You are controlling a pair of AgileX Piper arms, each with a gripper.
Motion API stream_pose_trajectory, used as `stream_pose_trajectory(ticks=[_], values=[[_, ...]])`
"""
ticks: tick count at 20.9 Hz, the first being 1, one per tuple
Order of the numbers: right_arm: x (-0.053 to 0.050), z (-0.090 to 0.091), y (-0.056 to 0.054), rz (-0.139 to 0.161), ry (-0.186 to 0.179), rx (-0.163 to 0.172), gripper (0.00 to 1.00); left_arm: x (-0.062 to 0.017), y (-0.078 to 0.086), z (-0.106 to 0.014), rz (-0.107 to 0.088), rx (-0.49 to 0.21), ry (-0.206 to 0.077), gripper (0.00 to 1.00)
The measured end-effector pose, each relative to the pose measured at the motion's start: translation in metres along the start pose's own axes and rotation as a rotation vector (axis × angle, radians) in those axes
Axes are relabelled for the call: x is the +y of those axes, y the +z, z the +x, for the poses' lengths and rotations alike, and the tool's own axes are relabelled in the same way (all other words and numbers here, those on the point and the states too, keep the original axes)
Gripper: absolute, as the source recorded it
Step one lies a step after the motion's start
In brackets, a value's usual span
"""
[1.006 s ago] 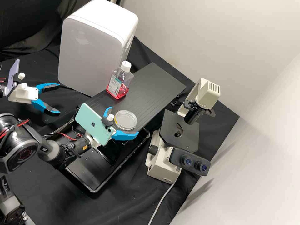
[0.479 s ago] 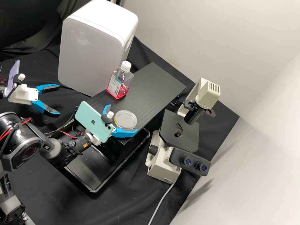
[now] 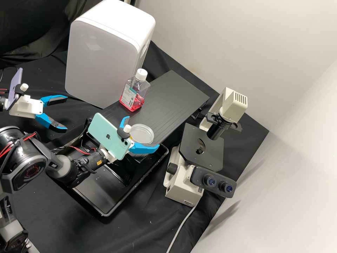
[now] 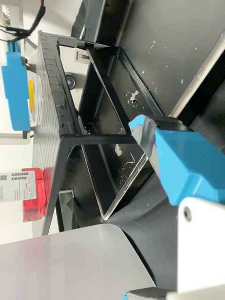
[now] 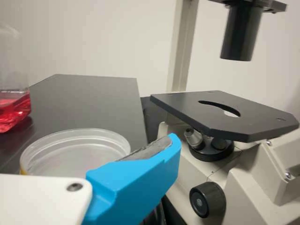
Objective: Remove the lid from the petri dish
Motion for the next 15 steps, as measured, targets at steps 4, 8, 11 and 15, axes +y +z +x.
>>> stream_pose_trajectory(ticks=[4, 8, 11, 15], values=[[0.0022, 0.0013, 0.0004, 0.007, 0.009, -0.001, 1.0, -0.004, -0.0003, 0.0008, -0.001, 0.001, -0.015, 1.0], [0.0022, 0.0013, 0.0004, 0.007, 0.009, -0.001, 1.0, -0.0046, -0.0004, 0.001, -0.001, 0.001, -0.017, 1.0], [0.0022, 0.0013, 0.0004, 0.007, 0.009, -0.001, 1.0, -0.0047, 0.0001, 0.001, -0.001, 0.0, -0.018, 1.0], [0.0007, 0.0018, 0.0018, 0.007, 0.003, -0.006, 1.0, -0.0051, 0.0018, 0.0011, 0.007, -0.006, -0.019, 1.0]])
